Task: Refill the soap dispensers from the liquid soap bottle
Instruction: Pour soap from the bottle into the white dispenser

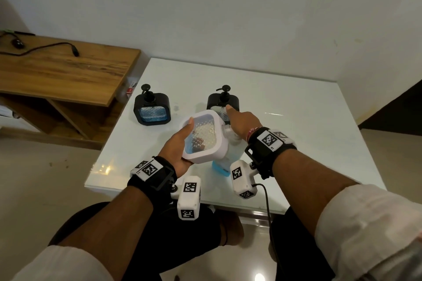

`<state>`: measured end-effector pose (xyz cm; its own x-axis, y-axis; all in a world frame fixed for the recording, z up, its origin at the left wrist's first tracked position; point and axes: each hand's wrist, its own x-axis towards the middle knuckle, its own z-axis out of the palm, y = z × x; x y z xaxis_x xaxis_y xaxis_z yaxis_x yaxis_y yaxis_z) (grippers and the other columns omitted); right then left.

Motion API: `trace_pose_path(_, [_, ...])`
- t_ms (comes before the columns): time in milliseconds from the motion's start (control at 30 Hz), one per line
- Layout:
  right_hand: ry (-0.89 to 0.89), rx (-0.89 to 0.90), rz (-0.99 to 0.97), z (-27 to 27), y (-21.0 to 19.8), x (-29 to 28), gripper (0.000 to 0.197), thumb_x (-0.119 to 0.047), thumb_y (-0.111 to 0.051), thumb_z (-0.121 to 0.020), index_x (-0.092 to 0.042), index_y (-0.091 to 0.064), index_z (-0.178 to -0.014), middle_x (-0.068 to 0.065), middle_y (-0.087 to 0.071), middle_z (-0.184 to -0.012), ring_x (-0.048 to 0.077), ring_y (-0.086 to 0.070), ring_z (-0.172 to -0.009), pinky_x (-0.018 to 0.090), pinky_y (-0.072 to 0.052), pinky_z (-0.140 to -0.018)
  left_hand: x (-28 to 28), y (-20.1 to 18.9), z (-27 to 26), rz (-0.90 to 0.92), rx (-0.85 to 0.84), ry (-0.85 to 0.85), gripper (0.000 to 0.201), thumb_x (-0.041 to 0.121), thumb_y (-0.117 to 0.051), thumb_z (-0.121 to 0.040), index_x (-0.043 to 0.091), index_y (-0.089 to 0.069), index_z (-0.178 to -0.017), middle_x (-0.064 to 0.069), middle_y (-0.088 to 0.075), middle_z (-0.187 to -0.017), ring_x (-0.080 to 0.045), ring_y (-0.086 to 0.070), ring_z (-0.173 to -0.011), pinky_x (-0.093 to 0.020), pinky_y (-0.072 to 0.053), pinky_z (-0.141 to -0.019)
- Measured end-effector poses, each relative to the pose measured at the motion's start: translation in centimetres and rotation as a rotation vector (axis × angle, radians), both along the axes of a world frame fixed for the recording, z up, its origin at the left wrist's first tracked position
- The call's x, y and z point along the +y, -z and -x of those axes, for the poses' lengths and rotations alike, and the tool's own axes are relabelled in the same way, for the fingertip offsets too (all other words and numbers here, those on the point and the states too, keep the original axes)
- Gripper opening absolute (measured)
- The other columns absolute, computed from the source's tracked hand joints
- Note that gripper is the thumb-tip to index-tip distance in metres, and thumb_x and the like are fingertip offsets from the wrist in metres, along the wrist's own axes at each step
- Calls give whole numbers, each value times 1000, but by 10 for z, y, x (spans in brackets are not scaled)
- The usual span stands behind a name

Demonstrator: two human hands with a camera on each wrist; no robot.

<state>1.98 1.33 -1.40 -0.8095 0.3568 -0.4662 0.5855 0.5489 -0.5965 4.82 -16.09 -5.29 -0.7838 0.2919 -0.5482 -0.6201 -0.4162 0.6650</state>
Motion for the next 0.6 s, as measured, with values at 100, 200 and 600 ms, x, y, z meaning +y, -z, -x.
trace_pose_path(100, [-8,8,32,2,2,3,70,-60,-29,-97,-6,-54,-132,17,-55,-133,31,-52,-120,36,-36,-100,-1,1,-2,0,2,2,31,46,-56,-100,25,-68,-118,-6,-78,-104,-23,-74,-91,-45,-57,-86])
trace_pose_path(200, [-7,42,26,4,-1,4,72,-63,-27,-96,-5,-61,-123,16,-61,-125,31,-56,-112,35,-37,-91,-1,2,-2,-13,14,0,29,45,-55,-101,25,-67,-119,-5,-79,-101,-21,-77,-85,-44,-57,-82])
trace_pose_path(600, [18,62,10,4,4,4,70,-62,-29,-96,-6,-62,-121,14,-62,-122,29,-57,-109,33,-39,-89,-1,-2,-4,-19,9,-14,24,42,-54,-102,27,-69,-111,-4,-79,-96,-24,-72,-92,-45,-56,-85])
